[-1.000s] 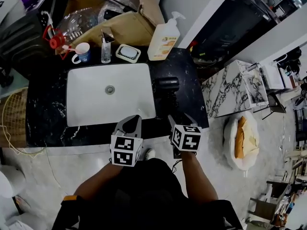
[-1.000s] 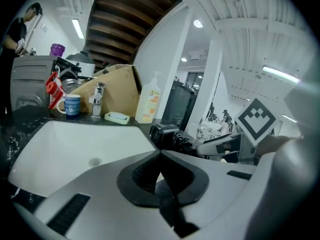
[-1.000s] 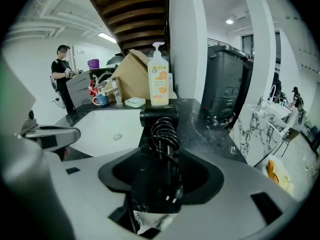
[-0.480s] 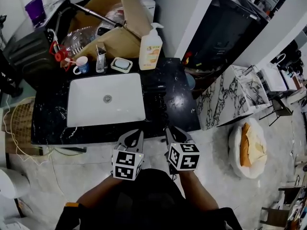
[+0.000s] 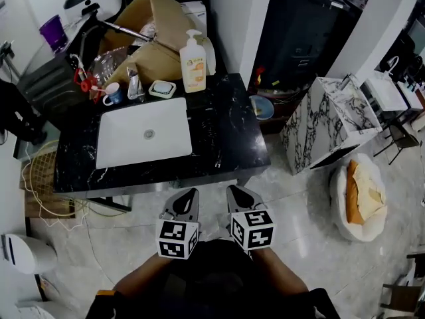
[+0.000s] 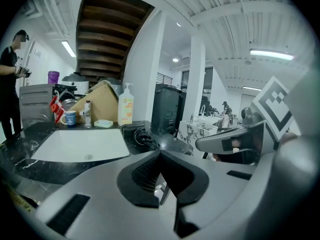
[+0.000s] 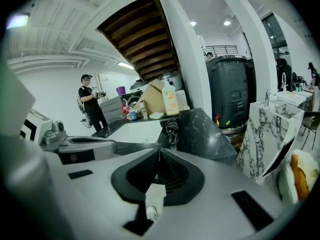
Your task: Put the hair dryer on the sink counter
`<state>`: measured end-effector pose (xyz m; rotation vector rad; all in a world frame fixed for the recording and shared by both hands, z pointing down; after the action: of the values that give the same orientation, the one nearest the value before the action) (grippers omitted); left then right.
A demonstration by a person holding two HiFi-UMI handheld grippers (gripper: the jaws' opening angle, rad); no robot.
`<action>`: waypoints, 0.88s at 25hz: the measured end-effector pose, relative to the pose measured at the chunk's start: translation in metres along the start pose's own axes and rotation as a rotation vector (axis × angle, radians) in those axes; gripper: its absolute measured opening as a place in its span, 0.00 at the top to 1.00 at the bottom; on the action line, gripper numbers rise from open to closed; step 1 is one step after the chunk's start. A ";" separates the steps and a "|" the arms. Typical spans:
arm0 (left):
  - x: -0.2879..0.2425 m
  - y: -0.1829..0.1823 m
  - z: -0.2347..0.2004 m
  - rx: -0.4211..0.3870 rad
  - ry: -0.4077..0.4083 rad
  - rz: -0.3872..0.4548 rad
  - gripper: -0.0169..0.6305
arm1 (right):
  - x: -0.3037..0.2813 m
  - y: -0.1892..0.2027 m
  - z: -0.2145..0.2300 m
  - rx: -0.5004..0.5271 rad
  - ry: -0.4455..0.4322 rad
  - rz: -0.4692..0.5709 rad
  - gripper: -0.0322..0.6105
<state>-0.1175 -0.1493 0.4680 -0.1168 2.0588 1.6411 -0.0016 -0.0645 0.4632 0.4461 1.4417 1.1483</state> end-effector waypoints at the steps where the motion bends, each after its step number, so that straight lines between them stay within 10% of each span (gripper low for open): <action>1: 0.003 0.003 0.005 0.000 -0.006 0.002 0.96 | 0.005 0.005 0.000 -0.005 -0.010 0.002 0.92; 22: 0.034 0.029 0.063 -0.016 0.006 0.029 0.96 | 0.064 0.052 -0.003 -0.007 -0.079 0.024 0.93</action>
<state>-0.1368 -0.0752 0.4697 -0.0984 2.0614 1.6765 -0.0379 0.0094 0.4718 0.4997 1.3665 1.1429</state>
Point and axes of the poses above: the fingertips, and each gripper's own axes: x backward along the fingers, z to its right, y out of its underside, the point moved 5 cm from there along x, backward along the fingers, and after that the axes turned 6 degrees about y, right-handed, at the moved point
